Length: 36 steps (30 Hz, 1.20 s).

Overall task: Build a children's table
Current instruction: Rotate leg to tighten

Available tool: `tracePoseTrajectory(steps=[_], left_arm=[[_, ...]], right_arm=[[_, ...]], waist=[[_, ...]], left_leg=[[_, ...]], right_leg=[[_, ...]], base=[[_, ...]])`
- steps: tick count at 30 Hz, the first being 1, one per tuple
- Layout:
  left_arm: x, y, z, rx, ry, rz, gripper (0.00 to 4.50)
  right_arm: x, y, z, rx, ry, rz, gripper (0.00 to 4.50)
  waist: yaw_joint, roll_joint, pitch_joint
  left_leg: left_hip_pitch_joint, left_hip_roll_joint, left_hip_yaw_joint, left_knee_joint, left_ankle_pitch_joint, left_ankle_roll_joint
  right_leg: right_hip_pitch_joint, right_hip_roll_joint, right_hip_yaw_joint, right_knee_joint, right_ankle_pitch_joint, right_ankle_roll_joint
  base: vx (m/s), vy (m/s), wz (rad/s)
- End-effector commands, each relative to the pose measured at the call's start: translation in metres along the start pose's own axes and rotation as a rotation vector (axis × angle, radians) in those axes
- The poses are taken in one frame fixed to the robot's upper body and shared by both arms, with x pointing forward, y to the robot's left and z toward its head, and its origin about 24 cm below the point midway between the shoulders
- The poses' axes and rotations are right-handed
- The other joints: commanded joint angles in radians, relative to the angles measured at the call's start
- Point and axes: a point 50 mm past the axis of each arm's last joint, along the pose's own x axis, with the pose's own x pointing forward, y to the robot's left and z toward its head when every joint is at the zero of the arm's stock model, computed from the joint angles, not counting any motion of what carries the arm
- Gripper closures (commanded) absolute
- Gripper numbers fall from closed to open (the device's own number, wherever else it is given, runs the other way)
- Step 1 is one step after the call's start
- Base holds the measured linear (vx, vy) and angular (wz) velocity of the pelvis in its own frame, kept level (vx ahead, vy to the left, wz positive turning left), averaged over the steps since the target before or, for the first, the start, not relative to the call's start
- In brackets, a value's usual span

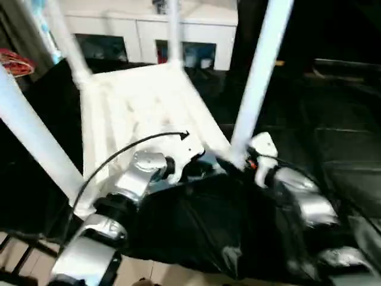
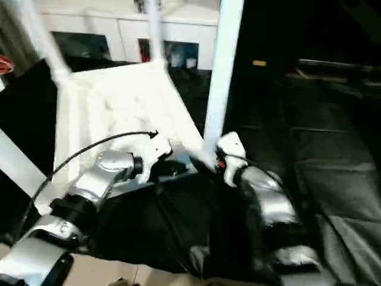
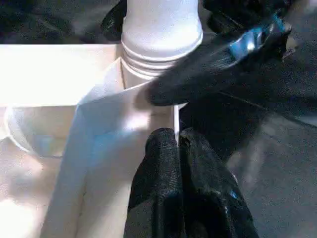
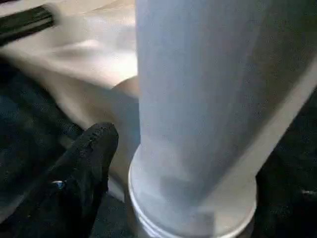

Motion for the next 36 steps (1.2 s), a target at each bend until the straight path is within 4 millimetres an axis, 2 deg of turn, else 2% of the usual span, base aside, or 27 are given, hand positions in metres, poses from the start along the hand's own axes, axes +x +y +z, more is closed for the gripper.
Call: tracePoseTrajectory(steps=[1, 3, 5, 7, 8, 10, 13, 15, 16, 21, 22, 23, 25, 26, 28, 29, 30, 31, 32, 34, 36], left_arm=[[0.004, -0.008, 0.021, 0.077, -0.102, -0.118, 4.5], [0.0, -0.01, 0.019, 0.086, -0.095, -0.156, 4.5], [-0.007, -0.009, 0.017, 0.09, -0.078, -0.191, 4.5], [-0.009, -0.008, 0.016, 0.091, -0.07, -0.202, 4.5], [-0.011, -0.007, 0.015, 0.088, -0.067, -0.213, 4.5], [-0.013, -0.007, 0.015, 0.091, -0.058, -0.231, 4.5], [-0.017, -0.007, 0.013, 0.089, -0.046, -0.265, 4.5], [-0.019, -0.008, 0.012, 0.087, -0.04, -0.281, 4.5], [-0.02, -0.008, 0.011, 0.083, -0.037, -0.292, 4.5], [-0.016, -0.008, 0.011, 0.071, -0.053, -0.247, 4.5], [-0.013, -0.007, 0.011, 0.067, -0.058, -0.218, 4.5], [-0.007, -0.004, 0.013, 0.058, -0.064, -0.142, 4.5], [-0.004, -0.002, 0.015, 0.051, -0.069, -0.101, 4.5], [-0.001, 0.0, 0.017, 0.04, -0.075, -0.058, 4.5], [0.008, 0.004, 0.022, 0.01, -0.093, 0.029, 4.5], [0.009, 0.004, 0.023, 0.008, -0.095, 0.037, 4.5], [0.013, 0.004, 0.024, 0.001, -0.098, 0.06, 4.5], [0.017, 0.004, 0.027, -0.007, -0.106, 0.084, 4.5], [0.021, 0.004, 0.029, -0.014, -0.111, 0.102, 4.5], [0.03, 0.002, 0.032, -0.034, -0.112, 0.148, 4.5], [0.034, 0.001, 0.031, -0.03, -0.105, 0.157, 4.5]], right_arm=[[0.002, 0.016, 0.002, -0.015, 0.006, 0.173, 0.6], [-0.002, 0.016, 0.001, -0.027, 0.016, 0.206, 0.6], [-0.011, 0.016, 0.0, -0.026, 0.034, 0.274, 0.93], [-0.014, 0.016, -0.001, -0.029, 0.042, 0.3, 0.93], [-0.017, 0.016, -0.001, -0.031, 0.055, 0.332, 1.12], [-0.02, 0.016, -0.001, -0.042, 0.07, 0.356, 1.36], [-0.024, 0.018, 0.0, -0.049, 0.094, 0.404, 1.45], [-0.026, 0.02, -0.001, -0.052, 0.107, 0.423, 1.7], [-0.026, 0.022, -0.002, -0.055, 0.117, 0.439, 1.7], [-0.019, 0.028, -0.007, -0.042, 0.107, 0.428, 1.79], [-0.016, 0.028, -0.008, -0.036, 0.098, 0.398, 1.8], [-0.007, 0.025, -0.01, -0.023, 0.08, 0.293, 1.8], [-0.001, 0.022, -0.011, -0.013, 0.071, 0.217, 1.81], [0.004, 0.019, -0.012, 0.005, 0.066, 0.142, 1.81], [0.017, 0.012, -0.014, 0.06, 0.06, -0.035, 1.81], [0.018, 0.012, -0.014, 0.067, 0.059, -0.051, 1.81], [0.022, 0.011, -0.014, 0.085, 0.054, -0.088, 1.81], [0.028, 0.012, -0.013, 0.109, 0.044, -0.132, 1.82], [0.032, 0.012, -0.013, 0.125, 0.037, -0.163, 1.82], [0.044, 0.015, -0.011, 0.142, 0.028, -0.243, 1.82], [0.05, 0.017, -0.009, 0.133, 0.014, -0.276, 1.82]], waist=[[0.002, -0.009, -0.07], [0.008, -0.008, -0.071], [0.013, -0.005, -0.069], [0.02, -0.004, -0.068], [0.022, -0.001, -0.068], [0.024, -0.005, -0.068], [0.027, -0.004, -0.07], [0.028, -0.005, -0.07], [0.03, -0.009, -0.071], [0.033, -0.008, -0.069], [0.032, -0.01, -0.068], [0.031, -0.011, -0.067], [0.027, -0.01, -0.064], [0.018, -0.012, -0.063], [0.007, -0.01, -0.061], [-0.001, -0.008, -0.062], [-0.004, -0.011, -0.063], [-0.006, -0.006, -0.063], [-0.012, -0.008, -0.063], [-0.016, 0.0, -0.065], [-0.017, -0.003, -0.067]], left_leg=[[0.004, 0.023, -0.008, -0.064, -0.165, 0.097], [0.007, 0.024, -0.007, -0.063, -0.169, 0.1], [0.008, 0.026, -0.007, -0.064, -0.182, 0.098], [0.013, 0.027, -0.006, -0.066, -0.2, 0.085], [0.016, 0.028, -0.005, -0.066, -0.208, 0.075], [0.013, 0.027, -0.007, -0.067, -0.205, 0.072], [0.012, 0.027, -0.007, -0.066, -0.191, 0.073], [0.011, 0.027, -0.007, -0.066, -0.179, 0.076], [0.011, 0.027, -0.006, -0.064, -0.173, 0.079], [0.011, 0.027, -0.007, -0.066, -0.189, 0.07], [0.01, 0.027, -0.007, -0.067, -0.195, 0.066], [0.011, 0.027, -0.008, -0.068, -0.201, 0.058], [0.012, 0.025, -0.009, -0.071, -0.216, 0.046], [0.013, 0.022, -0.011, -0.073, -0.239, 0.026], [0.009, 0.021, -0.015, -0.077, -0.246, 0.01], [0.011, 0.019, -0.016, -0.078, -0.262, 0.001], [0.011, 0.018, -0.016, -0.077, -0.26, 0.002], [0.014, 0.017, -0.015, -0.076, -0.262, 0.003], [0.012, 0.015, -0.014, -0.074, -0.261, 0.012], [0.012, 0.016, -0.013, -0.073, -0.248, 0.014], [0.008, 0.015, -0.013, -0.072, -0.235, 0.021]], right_leg=[[0.059, -0.045, 0.035, -0.055, -0.124, -0.262], [0.058, -0.046, 0.034, -0.056, -0.13, -0.267], [0.056, -0.046, 0.034, -0.057, -0.151, -0.268], [0.051, -0.046, 0.035, -0.061, -0.182, -0.265], [0.049, -0.046, 0.035, -0.061, -0.189, -0.264], [0.053, -0.045, 0.035, -0.059, -0.182, -0.261], [0.053, -0.046, 0.036, -0.057, -0.163, -0.263], [0.054, -0.045, 0.035, -0.055, -0.149, -0.264], [0.054, -0.045, 0.036, -0.054, -0.141, -0.263], [0.052, -0.049, 0.036, -0.058, -0.185, -0.256], [0.051, -0.05, 0.036, -0.059, -0.202, -0.251], [0.05, -0.051, 0.036, -0.062, -0.219, -0.244], [0.047, -0.051, 0.036, -0.067, -0.254, -0.235], [0.047, -0.053, 0.035, -0.073, -0.315, -0.216], [0.049, -0.052, 0.033, -0.076, -0.354, -0.195], [0.047, -0.05, 0.032, -0.08, -0.375, -0.186], [0.048, -0.049, 0.032, -0.08, -0.371, -0.184], [0.046, -0.048, 0.033, -0.081, -0.364, -0.186], [0.047, -0.048, 0.033, -0.083, -0.353, -0.189], [0.045, -0.046, 0.034, -0.08, -0.324, -0.196], [0.049, -0.045, 0.032, -0.079, -0.3, -0.201]], base=[[0.0, 0.0, 0.0], [0.0, 0.0, 0.0], [0.0, 0.0, 0.0], [0.0, 0.0, 0.0], [0.0, 0.0, 0.0], [0.0, 0.0, 0.0], [0.0, 0.0, 0.0], [0.0, 0.0, 0.0], [0.0, 0.0, 0.0], [0.0, 0.0, 0.0], [0.0, 0.0, 0.0], [0.0, 0.0, 0.0], [0.0, 0.0, 0.0], [0.0, 0.0, 0.0], [0.0, 0.0, 0.0], [0.0, 0.0, 0.0], [0.0, 0.0, 0.0], [0.0, 0.0, 0.0], [0.0, 0.0, 0.0], [0.0, 0.0, 0.0], [0.0, 0.0, 0.0]])
